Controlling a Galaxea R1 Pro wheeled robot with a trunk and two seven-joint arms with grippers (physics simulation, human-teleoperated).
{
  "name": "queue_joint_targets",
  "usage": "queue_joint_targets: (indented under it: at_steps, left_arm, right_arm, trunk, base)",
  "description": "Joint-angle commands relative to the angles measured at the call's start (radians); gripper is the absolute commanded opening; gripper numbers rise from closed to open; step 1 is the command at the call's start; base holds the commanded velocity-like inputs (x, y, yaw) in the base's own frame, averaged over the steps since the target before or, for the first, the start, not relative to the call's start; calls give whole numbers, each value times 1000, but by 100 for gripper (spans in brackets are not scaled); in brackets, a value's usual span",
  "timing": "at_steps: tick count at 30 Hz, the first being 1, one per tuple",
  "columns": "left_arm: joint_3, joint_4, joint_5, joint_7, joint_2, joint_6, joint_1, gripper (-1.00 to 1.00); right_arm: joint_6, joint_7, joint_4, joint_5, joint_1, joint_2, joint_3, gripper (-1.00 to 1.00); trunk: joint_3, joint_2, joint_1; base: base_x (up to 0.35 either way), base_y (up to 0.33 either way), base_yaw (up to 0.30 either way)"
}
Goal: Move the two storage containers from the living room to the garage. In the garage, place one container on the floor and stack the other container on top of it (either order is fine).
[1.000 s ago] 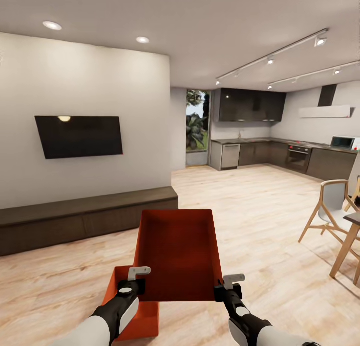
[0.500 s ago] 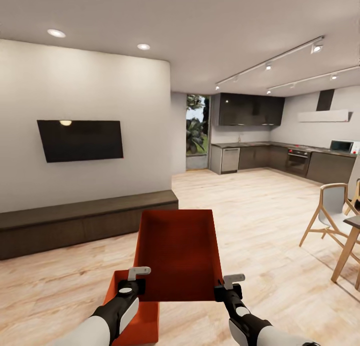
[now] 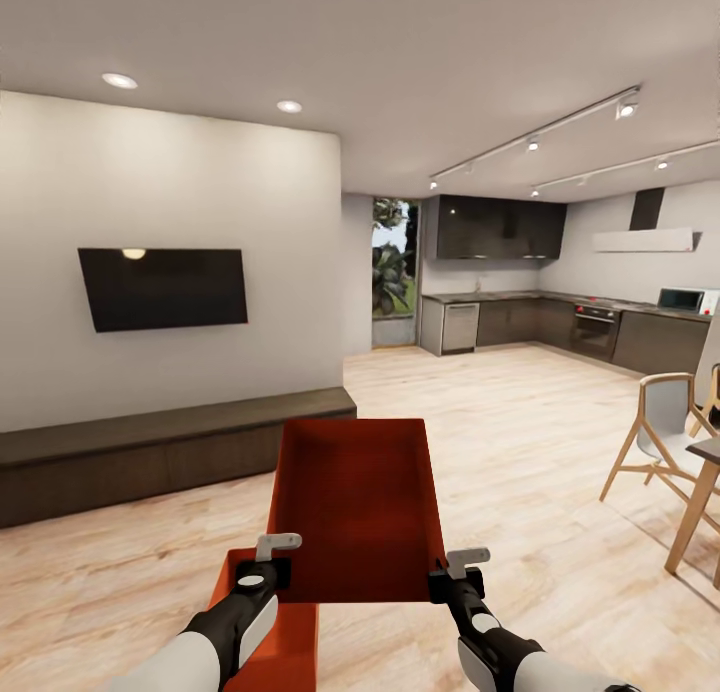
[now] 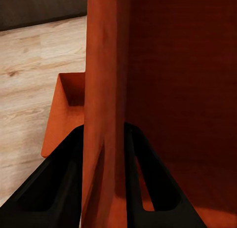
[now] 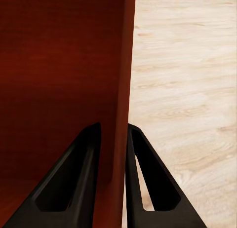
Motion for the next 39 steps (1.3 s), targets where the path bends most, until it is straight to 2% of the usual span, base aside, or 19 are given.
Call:
queue_joint_targets:
  at_steps: [1, 14, 39]
  left_arm:
    - [17, 0, 6, 13, 7, 3, -1, -100]
    - [18, 0, 6, 12, 6, 3, -1, -100]
    - [17, 0, 6, 13, 6, 3, -1, -100]
  right_arm:
    - [-8, -4, 0, -21, -1, -1, 4, -100]
    - [-8, -4, 0, -21, -1, -1, 4, -100]
    - [-8, -4, 0, -21, -1, 0, 4, -100]
  trunk:
    - [0, -1, 0]
    - [19, -1, 0]
    - [20, -1, 0]
  base:
    - [0, 0, 0]
    - [0, 0, 0]
    - [0, 0, 0]
